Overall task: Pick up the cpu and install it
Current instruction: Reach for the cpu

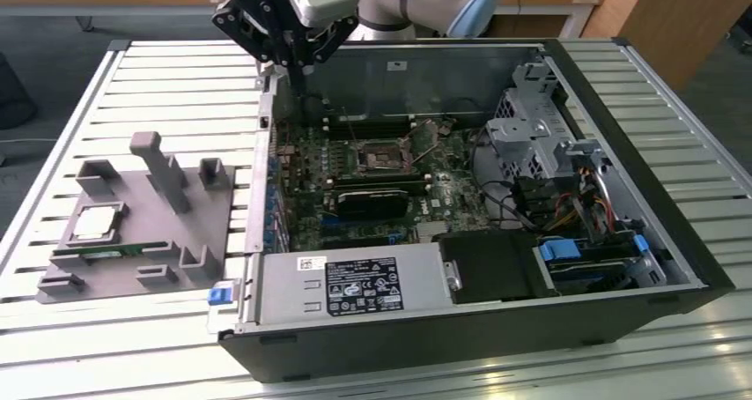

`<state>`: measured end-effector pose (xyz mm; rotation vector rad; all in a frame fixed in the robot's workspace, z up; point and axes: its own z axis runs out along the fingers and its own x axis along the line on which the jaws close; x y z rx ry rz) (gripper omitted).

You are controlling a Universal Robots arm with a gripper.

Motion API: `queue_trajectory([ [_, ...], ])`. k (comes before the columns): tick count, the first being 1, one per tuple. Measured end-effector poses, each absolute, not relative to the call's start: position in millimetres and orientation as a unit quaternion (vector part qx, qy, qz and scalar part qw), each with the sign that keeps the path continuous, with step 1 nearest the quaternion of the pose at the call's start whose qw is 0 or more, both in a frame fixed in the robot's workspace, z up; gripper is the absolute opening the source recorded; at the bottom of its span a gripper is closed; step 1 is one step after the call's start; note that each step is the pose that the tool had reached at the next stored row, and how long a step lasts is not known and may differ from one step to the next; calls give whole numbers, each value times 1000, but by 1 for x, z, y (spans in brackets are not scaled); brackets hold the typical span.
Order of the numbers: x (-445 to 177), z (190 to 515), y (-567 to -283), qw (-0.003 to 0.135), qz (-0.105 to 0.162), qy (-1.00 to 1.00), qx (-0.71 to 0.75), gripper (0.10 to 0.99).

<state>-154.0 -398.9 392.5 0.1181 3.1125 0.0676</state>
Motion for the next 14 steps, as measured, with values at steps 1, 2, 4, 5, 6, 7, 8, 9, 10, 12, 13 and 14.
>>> queue_trajectory([
  [1,-156,392,-399,13,22,999,38,106],
  [2,-158,392,-399,13,22,999,38,106],
  [4,-162,392,-399,13,22,999,38,106],
  [5,-164,392,-399,13,22,999,38,106],
  [6,-165,392,-399,13,22,999,38,106],
  [7,-167,392,-399,13,22,999,38,106],
  [8,-169,392,-399,13,22,999,38,106],
  [9,-170,392,-399,13,22,999,38,106],
  [10,-172,392,-399,13,22,999,38,106],
  [12,-175,392,-399,13,22,999,38,106],
  [13,-176,392,-399,13,22,999,38,106],
  [14,-178,392,-399,13,22,999,38,106],
])
